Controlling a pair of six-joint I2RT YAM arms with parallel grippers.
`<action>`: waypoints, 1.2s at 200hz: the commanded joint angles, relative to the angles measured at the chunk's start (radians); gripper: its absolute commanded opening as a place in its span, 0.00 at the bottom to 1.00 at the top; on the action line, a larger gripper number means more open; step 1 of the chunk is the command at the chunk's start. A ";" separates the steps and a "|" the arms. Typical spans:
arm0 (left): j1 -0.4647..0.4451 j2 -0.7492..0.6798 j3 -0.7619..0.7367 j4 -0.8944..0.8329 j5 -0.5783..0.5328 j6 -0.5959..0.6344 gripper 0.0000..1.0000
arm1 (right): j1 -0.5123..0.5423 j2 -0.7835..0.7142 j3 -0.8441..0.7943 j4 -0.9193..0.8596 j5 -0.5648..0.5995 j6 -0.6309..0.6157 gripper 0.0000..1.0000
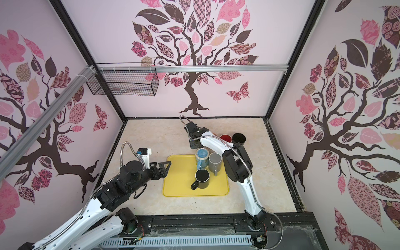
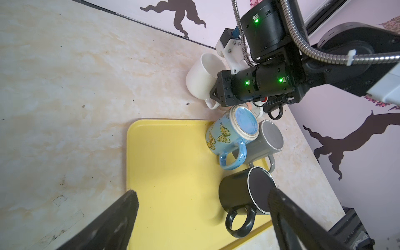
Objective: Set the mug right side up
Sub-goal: 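Lower the white mug upright beside the peach mug and open right gripper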
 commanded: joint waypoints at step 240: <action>0.000 -0.031 -0.009 -0.046 -0.042 0.017 0.96 | -0.003 -0.079 0.005 0.036 -0.008 0.018 0.36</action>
